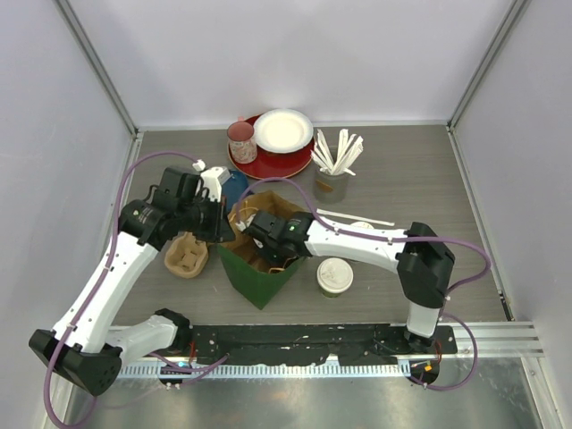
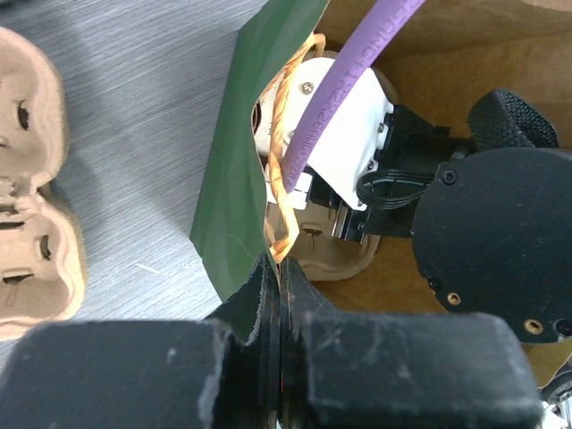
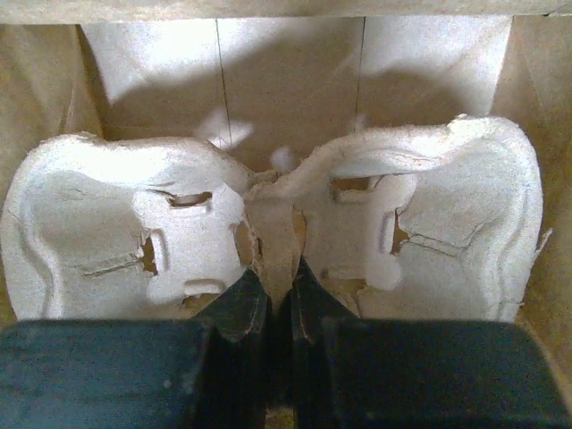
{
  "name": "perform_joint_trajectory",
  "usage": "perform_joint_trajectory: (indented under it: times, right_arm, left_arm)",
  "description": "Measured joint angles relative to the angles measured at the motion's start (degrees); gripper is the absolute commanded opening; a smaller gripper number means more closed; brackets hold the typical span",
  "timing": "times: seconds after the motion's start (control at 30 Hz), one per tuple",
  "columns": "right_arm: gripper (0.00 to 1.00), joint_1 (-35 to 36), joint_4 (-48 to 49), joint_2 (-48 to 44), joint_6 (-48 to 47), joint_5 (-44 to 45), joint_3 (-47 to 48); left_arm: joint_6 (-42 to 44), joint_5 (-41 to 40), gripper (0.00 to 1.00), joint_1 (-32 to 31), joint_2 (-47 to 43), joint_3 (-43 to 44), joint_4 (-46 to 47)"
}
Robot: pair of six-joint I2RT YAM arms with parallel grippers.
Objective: Pack the takeout coffee
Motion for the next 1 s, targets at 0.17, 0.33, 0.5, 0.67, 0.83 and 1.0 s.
perform_joint_trajectory:
  times: [0.17,0.33,0.5,0.67,0.83,1.0]
  right_arm:
    - [0.02,0.0,-2.4,3.4,0.1,-0.6,3.7]
    - [0.03,0.3,-6.1,5.1,1.0,-0.3,5.5]
    - [0.05,1.2,-10.4,7.0,1.5,1.0,5.5]
    - [0.08,1.8,-13.4,7.2,1.9,1.2,6.3]
    - [0.16,1.9,-12.8,7.3,1.9,1.4,6.4]
    - [0.38,1.9,-11.2,8.1,2.0,1.7,6.5]
  left_arm:
    - [0.2,-2.1,0.00,-0.1,0.0,0.0,-0.4]
    - [1.6,-3.9,0.00,-0.2,0.0,0.0,-0.6]
    - [2.6,-5.6,0.00,-0.6,0.0,0.0,-0.6]
    - [3.0,-4.7,0.00,-0.6,0.0,0.0,-0.5]
    - [2.9,-3.7,0.00,-0.7,-0.5,0.0,-0.2]
    - [3.5,-3.9,0.00,-1.9,-0.8,0.0,-0.1]
